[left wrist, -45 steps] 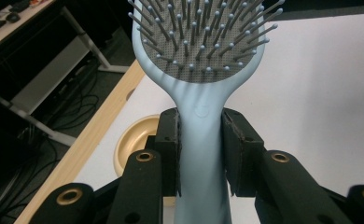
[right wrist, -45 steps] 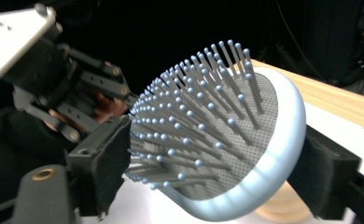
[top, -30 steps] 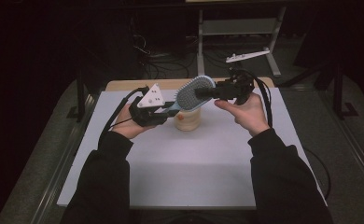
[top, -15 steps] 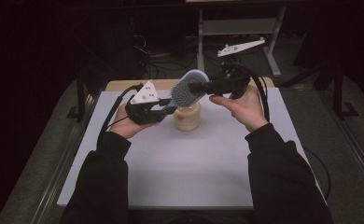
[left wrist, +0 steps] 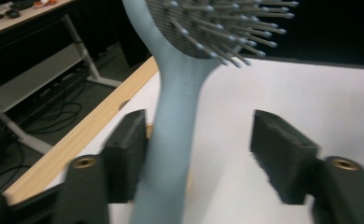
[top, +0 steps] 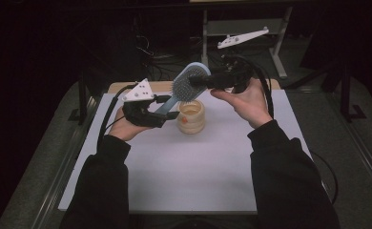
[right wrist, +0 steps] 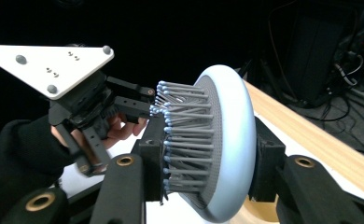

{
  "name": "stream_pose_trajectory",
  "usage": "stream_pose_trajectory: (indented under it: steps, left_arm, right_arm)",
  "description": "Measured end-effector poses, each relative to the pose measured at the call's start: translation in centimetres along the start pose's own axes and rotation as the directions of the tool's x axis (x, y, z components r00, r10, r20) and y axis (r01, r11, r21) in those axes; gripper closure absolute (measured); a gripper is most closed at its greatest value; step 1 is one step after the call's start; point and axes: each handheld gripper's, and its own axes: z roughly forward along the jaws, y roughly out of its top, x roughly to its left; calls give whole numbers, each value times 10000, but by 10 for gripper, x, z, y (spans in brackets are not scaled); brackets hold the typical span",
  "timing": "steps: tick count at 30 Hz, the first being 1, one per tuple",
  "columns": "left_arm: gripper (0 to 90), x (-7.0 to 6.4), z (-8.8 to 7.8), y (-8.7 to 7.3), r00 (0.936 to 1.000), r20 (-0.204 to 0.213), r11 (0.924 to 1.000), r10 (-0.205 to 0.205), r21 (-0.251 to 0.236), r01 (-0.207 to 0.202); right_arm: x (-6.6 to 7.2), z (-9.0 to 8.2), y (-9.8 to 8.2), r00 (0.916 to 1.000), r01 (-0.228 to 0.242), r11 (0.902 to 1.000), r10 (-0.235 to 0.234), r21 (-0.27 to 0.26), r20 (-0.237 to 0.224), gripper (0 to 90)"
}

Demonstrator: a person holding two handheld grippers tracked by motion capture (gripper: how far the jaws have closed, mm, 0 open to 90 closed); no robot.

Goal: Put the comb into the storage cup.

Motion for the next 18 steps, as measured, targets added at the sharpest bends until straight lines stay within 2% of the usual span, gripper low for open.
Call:
stream_pose_trajectory:
  steps: [2,3,4,6,9,13,18]
  left_arm:
    - [294,1,-1,-1,9998,189,10000,-55,-34,56]
    - [243,1,-1,-1,9997,214,9998,-136,-130,139]
    - [243,2,-2,-1,9997,196,9997,-156,-173,159]
    - [187,3,-4,-2,9995,231,9994,-232,-246,238]
    - [145,5,-5,-4,9988,349,9994,-329,-115,334]
    - [5,8,-6,-7,9975,331,9980,-628,30,628]
    - [0,12,-8,-13,9979,115,9978,-642,-173,644]
  right_arm:
    - [0,0,3,10000,53,10000,-54,41,37,569]
    - [-1,1,5,9999,72,10000,-72,51,94,569]
    - [-1,1,5,9999,72,10000,-72,51,94,569]
    - [-1,1,6,9996,111,9999,-111,7,259,568]
    - [-5,-1,8,9987,94,9999,-92,-43,508,569]
    - [-12,-6,10,9971,43,9999,-30,-168,766,570]
    - [-20,-14,11,9951,-86,9994,118,-327,982,569]
